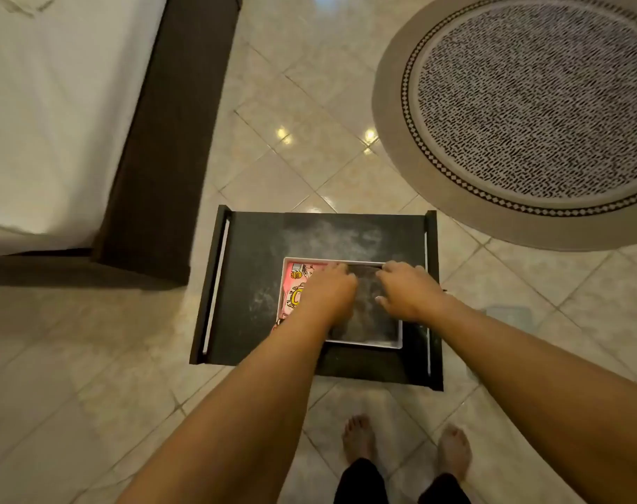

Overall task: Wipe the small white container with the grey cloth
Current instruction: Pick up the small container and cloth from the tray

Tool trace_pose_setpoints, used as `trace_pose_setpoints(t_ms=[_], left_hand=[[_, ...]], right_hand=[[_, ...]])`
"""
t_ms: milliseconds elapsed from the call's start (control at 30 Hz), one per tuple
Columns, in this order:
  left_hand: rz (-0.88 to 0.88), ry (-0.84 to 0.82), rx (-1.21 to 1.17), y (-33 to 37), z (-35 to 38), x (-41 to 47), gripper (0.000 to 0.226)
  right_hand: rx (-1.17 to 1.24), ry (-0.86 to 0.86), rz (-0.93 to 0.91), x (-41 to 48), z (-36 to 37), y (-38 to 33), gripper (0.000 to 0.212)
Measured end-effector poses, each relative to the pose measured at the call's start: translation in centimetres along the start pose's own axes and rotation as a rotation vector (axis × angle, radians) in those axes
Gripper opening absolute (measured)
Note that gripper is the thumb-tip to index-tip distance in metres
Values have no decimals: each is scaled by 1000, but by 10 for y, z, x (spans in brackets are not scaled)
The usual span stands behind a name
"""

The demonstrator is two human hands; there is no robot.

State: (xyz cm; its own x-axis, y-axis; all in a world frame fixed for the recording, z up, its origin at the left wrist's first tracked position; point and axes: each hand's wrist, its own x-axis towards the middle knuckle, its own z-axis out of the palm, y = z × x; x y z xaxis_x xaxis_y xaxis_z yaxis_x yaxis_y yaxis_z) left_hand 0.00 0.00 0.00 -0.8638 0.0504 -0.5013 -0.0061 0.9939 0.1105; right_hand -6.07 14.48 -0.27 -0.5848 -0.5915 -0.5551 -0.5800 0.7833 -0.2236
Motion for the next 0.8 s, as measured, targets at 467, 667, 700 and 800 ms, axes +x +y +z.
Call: trace_pose_setpoints(t_ms=[467, 667, 700, 800], left_hand=[[16, 82, 119, 6, 55, 50, 31], [-61, 87, 137, 14, 66, 53, 26], [-69, 95, 150, 16, 65, 53, 24], [-96, 103, 176, 20, 66, 53, 20]], right_hand=[[-150, 181, 100, 49, 60, 1, 21], [-126, 177, 137, 55, 77, 0, 27], [-123, 182, 139, 54, 77, -1, 27], [-82, 175, 141, 50, 79, -3, 27]])
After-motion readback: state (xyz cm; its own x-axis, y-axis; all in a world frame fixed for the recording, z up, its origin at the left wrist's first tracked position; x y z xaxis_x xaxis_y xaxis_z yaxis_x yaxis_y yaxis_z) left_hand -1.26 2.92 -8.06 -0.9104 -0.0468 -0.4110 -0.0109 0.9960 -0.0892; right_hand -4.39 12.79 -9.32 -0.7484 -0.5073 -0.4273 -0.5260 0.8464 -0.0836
